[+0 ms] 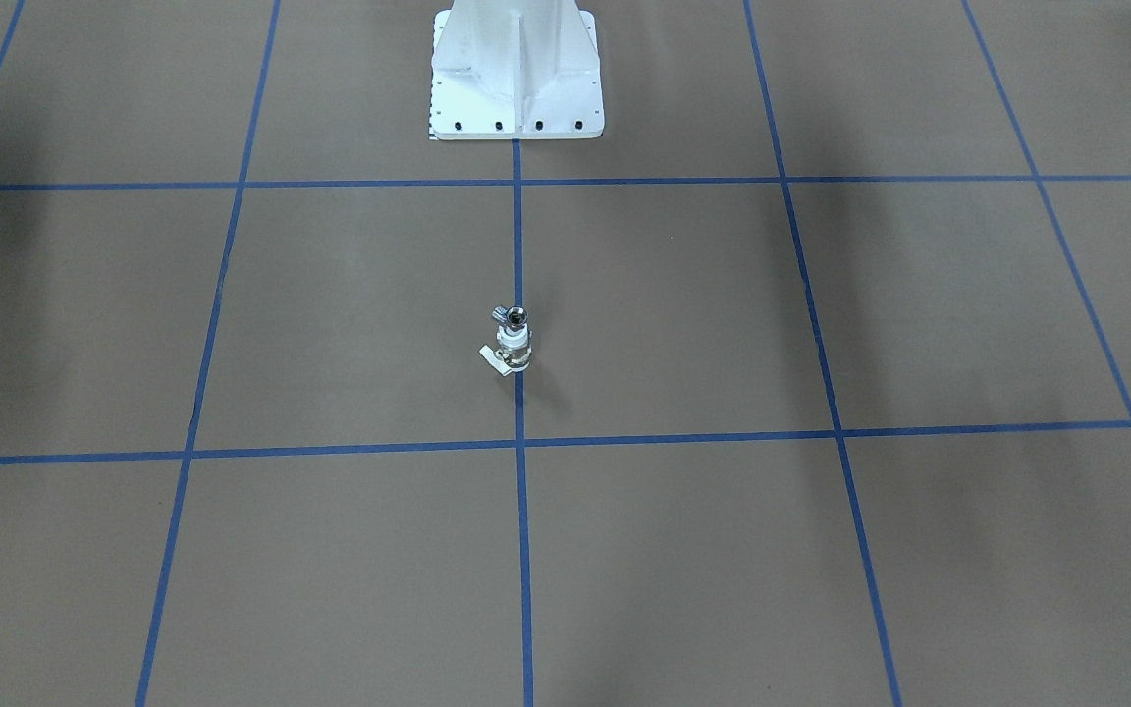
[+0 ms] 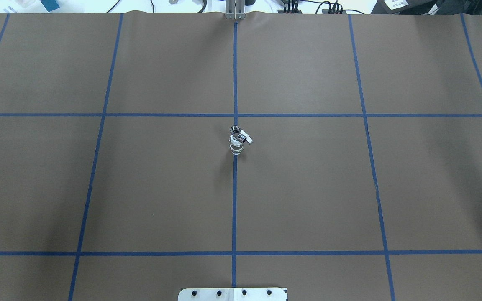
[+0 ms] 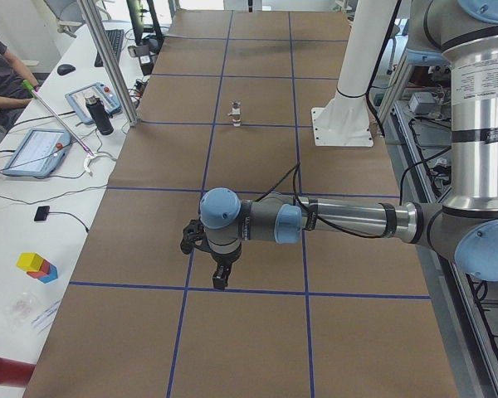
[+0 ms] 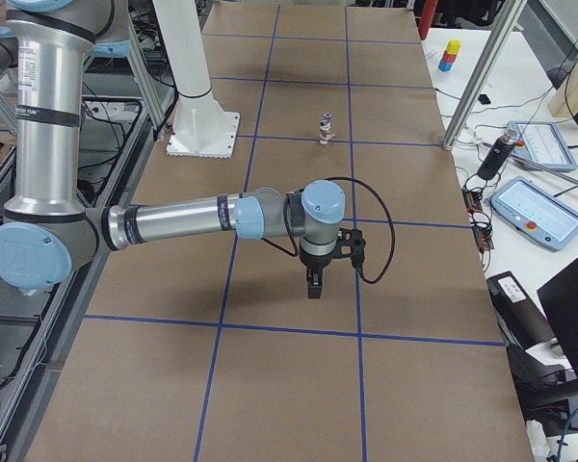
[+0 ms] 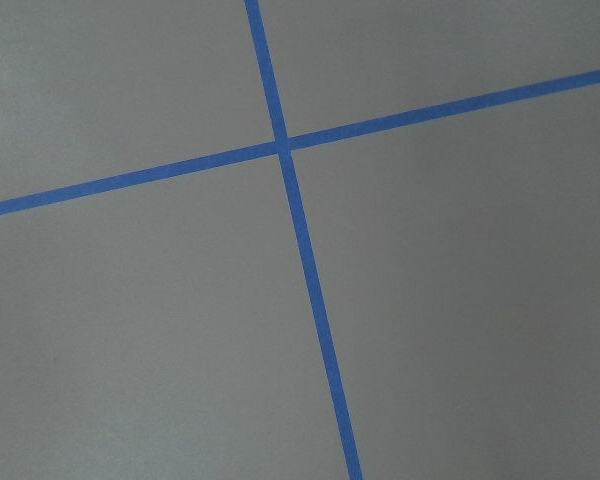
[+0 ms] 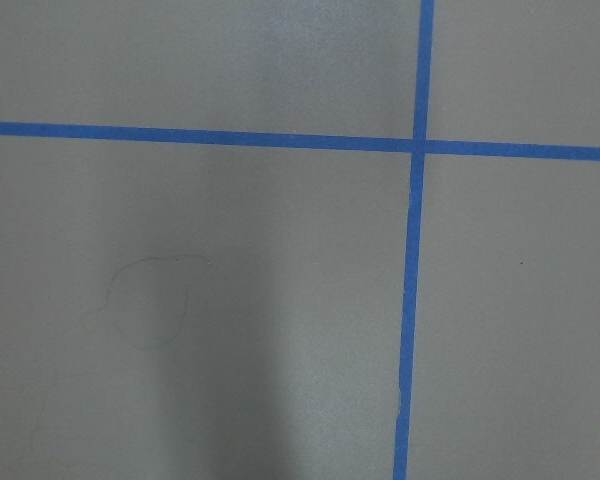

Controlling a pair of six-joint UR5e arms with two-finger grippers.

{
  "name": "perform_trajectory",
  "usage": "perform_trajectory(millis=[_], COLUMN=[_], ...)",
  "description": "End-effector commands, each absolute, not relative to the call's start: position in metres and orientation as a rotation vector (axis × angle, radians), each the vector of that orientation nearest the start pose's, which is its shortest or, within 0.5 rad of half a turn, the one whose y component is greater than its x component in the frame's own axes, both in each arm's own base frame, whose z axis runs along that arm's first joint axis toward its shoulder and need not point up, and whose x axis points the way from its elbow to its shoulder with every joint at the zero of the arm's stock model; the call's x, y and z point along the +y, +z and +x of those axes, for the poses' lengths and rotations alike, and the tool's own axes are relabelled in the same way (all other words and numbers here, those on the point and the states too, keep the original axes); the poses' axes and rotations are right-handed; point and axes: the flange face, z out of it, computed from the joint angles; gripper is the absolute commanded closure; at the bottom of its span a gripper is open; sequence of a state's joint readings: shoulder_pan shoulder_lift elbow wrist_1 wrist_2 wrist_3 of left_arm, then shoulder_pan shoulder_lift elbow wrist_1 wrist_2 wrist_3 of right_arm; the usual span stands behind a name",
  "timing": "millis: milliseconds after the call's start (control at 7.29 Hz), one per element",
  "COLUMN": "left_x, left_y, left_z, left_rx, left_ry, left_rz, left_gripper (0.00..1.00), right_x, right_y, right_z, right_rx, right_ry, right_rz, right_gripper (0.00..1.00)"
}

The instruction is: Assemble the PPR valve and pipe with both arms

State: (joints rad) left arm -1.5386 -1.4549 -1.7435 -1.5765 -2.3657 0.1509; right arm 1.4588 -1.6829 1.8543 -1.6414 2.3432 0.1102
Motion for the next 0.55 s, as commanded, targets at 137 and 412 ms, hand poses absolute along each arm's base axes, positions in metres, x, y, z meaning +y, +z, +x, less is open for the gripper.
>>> perform_trajectory(millis=[137,412], left_x=[-0.4490,-0.4493], left_y=[0.6252,0.6181], left_z=[-0.0477,-0.0471], left_rx=[0.793,0.802], left_ry=[0.181,0.128], left_rz=[0.099,0.086], left_gripper=[0.00,0.00], right_x=[-0.4497,-0.4497], right_y=[0.5794,0.5794], right_z=[0.0136,0.0136], right_rx=[-0.778,-0.778], right_ry=[-0.040,-0.040], right_rz=[0.008,0.008], right_gripper=[0.01,0.01])
